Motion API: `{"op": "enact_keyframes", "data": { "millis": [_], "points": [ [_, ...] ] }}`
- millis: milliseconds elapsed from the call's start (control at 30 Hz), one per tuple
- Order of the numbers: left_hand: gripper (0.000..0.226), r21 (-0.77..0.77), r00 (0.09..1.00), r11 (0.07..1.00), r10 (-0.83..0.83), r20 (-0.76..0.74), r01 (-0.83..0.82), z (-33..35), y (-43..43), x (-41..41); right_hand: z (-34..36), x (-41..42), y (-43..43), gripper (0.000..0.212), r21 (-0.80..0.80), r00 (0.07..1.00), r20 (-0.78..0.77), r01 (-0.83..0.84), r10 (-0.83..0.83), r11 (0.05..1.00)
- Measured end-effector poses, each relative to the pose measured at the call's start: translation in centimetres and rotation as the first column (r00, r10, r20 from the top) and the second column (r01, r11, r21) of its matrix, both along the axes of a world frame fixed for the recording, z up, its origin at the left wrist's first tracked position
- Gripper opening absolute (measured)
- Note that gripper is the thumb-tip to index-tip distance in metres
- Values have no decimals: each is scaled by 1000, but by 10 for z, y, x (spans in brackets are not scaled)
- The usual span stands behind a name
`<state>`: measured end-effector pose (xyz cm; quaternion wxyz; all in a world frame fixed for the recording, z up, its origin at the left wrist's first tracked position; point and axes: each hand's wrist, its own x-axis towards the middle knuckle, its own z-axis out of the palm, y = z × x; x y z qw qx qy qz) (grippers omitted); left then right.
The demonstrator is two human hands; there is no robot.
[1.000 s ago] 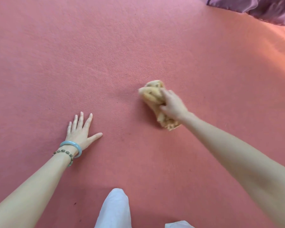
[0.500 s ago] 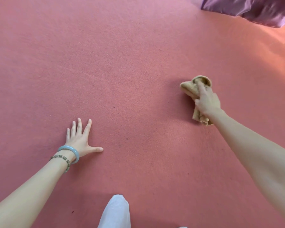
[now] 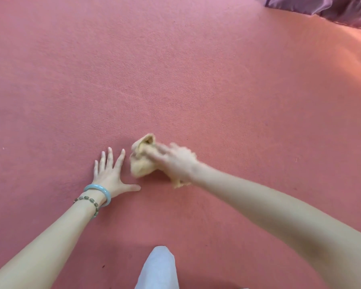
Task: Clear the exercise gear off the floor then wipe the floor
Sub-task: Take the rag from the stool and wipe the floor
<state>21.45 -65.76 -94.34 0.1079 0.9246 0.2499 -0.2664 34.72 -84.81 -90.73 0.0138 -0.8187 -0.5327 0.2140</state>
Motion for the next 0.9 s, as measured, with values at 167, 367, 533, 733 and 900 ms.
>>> {"op": "enact_keyframes", "data": {
  "millis": [167,367,533,733,900],
  "points": [
    [134,26,1000,1000,-16,-27,17,0,0,0,4,120,-73,61,100,853,121,498,-507,861],
    [136,-15,1000,1000,8,-29,-8,1,-1,4,10,176,-167,58,101,422,177,891,-889,443],
    [135,-21,1000,1000,18,-17,-18,2,0,3,5,136,-78,63,189,590,72,784,-804,592],
    [136,-1,1000,1000,25,-16,-25,7,-3,3,4,8,42,63,178,931,-140,357,-336,917],
    [132,-25,995,999,29,92,-26,21,-5,6,5,18,31,59,272,933,-214,342,-290,899]
  ]
}}
